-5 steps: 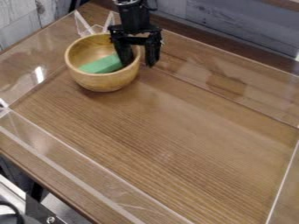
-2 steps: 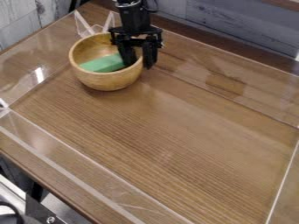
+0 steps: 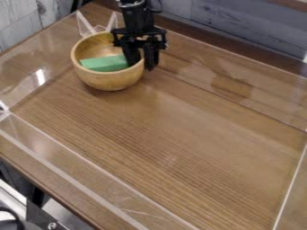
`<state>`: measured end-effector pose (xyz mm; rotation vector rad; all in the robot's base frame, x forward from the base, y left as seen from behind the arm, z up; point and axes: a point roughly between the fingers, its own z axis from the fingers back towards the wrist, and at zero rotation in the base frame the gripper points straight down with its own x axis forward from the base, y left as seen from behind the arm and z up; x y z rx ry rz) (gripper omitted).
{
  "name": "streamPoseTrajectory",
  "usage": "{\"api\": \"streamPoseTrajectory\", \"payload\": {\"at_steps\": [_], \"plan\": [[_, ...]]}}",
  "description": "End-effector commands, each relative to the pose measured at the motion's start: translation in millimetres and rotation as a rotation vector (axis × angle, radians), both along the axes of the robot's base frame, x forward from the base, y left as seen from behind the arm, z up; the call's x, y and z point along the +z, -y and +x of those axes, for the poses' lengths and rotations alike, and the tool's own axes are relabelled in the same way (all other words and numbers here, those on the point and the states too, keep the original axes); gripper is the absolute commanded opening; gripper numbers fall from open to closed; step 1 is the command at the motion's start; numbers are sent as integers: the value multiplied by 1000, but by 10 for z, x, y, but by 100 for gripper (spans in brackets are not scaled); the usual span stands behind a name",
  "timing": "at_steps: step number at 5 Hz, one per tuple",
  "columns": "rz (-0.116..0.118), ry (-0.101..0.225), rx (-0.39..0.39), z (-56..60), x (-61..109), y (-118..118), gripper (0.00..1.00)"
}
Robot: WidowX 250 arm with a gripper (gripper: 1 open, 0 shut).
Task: Put the green block in the brown bowl
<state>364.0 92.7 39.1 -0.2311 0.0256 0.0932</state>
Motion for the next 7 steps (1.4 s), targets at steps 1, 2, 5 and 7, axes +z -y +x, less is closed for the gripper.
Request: {"api": "streamPoseTrajectory", "payload": {"at_steps": [1, 2, 5, 7], "plan": [[5, 42, -6, 88, 113, -8, 0], [-1, 37, -3, 84, 106, -5, 0], [-14, 31, -8, 76, 101, 52, 100], [-19, 33, -21, 61, 99, 154, 100]]}}
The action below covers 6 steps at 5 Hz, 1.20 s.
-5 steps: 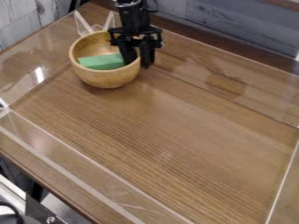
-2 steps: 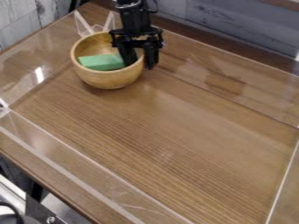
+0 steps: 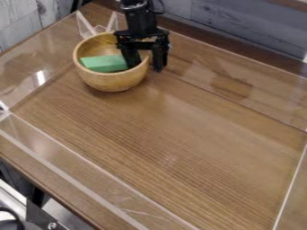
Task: Put the green block in the brown bowl
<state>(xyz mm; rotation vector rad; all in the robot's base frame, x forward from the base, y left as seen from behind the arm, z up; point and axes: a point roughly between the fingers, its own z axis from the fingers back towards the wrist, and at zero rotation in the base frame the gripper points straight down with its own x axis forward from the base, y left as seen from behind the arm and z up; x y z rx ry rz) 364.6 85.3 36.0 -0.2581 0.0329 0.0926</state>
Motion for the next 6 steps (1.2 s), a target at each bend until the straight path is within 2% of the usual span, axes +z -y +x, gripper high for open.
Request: {"api": "streamPoseTrajectory", "payload": {"at_steps": [1, 6], "plan": [[7, 39, -25, 49, 121, 123, 100], [-4, 29, -44, 23, 40, 282, 100]]}}
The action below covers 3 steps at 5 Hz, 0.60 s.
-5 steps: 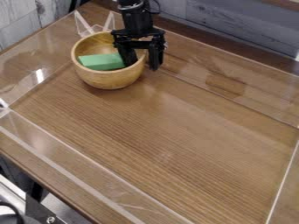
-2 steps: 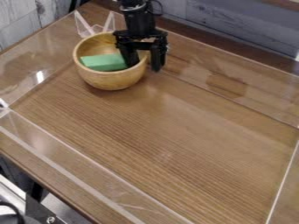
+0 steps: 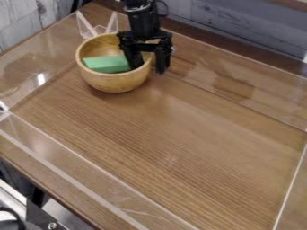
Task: Put the green block in the brown bowl
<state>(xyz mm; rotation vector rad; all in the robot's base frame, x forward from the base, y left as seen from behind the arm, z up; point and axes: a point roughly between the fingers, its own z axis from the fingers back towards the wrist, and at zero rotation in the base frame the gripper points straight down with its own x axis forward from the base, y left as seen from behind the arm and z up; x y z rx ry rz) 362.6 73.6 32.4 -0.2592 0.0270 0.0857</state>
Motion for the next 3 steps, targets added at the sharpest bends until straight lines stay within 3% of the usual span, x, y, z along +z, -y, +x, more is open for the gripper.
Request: {"api": "streamPoseTrajectory", "payload": {"at_steps": [1, 3], "plan": [[-5, 19, -41, 40, 52, 187, 100], [-9, 15, -45, 35, 4, 222, 100]]}}
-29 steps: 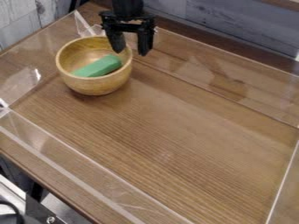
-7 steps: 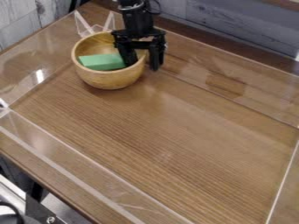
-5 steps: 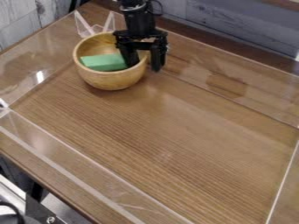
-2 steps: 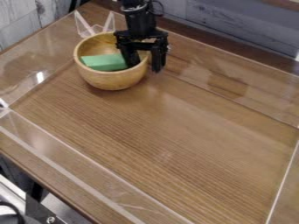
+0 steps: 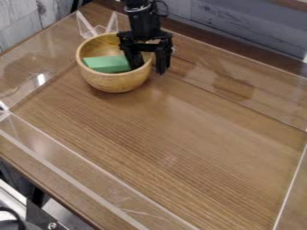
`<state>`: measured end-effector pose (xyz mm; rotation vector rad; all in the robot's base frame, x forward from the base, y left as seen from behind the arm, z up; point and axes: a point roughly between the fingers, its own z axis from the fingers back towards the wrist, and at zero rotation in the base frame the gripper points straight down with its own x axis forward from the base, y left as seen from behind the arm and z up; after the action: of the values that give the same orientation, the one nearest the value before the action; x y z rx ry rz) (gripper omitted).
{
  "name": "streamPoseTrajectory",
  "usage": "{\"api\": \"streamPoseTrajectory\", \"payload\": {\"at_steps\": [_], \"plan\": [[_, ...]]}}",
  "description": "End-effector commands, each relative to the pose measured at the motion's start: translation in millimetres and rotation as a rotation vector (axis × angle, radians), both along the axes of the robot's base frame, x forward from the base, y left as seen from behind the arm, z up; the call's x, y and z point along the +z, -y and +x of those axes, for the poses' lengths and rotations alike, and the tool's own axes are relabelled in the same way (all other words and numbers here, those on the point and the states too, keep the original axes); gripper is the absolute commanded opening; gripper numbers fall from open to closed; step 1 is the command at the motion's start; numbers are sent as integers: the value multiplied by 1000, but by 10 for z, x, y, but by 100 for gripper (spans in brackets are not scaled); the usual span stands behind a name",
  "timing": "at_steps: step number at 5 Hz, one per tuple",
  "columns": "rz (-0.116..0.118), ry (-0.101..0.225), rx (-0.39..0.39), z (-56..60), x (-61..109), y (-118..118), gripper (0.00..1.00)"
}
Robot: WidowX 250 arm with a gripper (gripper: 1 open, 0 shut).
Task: Put the green block in the brown bowl
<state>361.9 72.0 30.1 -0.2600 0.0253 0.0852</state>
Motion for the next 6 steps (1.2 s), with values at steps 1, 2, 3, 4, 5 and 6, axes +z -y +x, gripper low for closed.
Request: {"api": "streamPoseTrajectory", "payload": {"at_steps": [1, 2, 3, 4, 5, 6], "plan": [[-10, 10, -47, 39, 2, 222, 100], [-12, 8, -47, 39, -27, 227, 100], [-14, 5, -48, 40, -55, 233, 100], [-15, 3, -48, 40, -84, 238, 100], [-17, 0, -48, 40, -112, 243, 100], [-19, -2, -49, 40, -141, 246, 0]]}}
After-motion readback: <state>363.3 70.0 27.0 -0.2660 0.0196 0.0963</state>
